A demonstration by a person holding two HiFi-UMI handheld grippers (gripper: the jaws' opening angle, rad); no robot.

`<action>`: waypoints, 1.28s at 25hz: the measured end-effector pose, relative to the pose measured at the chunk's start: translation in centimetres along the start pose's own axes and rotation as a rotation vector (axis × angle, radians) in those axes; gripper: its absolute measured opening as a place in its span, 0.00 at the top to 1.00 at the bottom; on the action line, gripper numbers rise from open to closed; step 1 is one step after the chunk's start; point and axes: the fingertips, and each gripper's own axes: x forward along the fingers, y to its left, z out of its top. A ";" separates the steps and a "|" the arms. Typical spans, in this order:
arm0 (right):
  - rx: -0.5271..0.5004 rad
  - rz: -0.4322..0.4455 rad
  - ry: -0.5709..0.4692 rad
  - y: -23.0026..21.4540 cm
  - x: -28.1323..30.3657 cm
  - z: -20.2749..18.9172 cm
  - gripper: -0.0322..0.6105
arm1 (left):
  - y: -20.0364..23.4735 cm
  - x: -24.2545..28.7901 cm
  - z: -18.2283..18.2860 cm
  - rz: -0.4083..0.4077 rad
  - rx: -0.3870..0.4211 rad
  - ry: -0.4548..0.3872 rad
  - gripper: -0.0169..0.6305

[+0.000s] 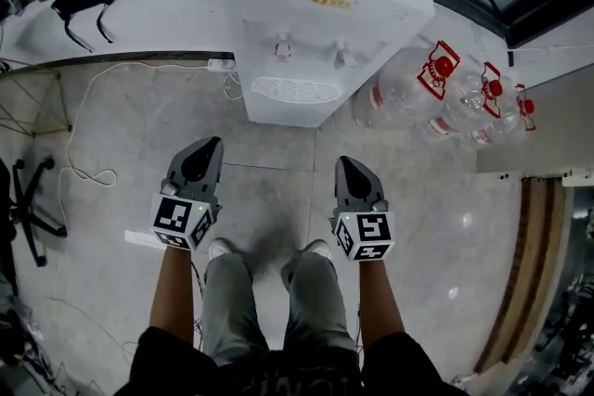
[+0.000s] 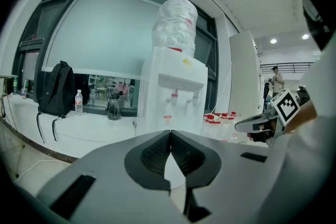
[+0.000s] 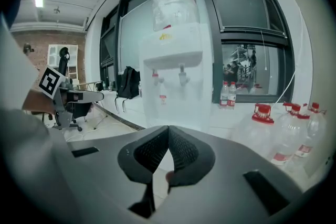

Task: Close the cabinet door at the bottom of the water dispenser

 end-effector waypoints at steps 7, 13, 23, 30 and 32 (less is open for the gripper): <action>0.009 -0.007 -0.007 1.2 -6.6 11.0 0.93 | -2.4 -5.4 11.9 0.022 -0.024 -0.014 0.95; -0.003 -0.019 -0.035 2.1 -10.6 18.7 0.93 | -3.4 -8.7 20.4 0.025 -0.002 -0.032 0.95; -0.008 -0.037 -0.067 2.3 -16.4 27.2 0.93 | -4.6 -13.0 29.0 0.064 -0.012 -0.047 0.95; 0.015 -0.077 -0.115 0.0 -19.3 30.9 0.93 | -5.8 -13.8 32.5 0.066 -0.003 -0.066 0.95; 0.001 -0.076 -0.123 0.1 -20.0 31.7 0.93 | -6.3 -14.2 33.5 0.068 -0.005 -0.080 0.95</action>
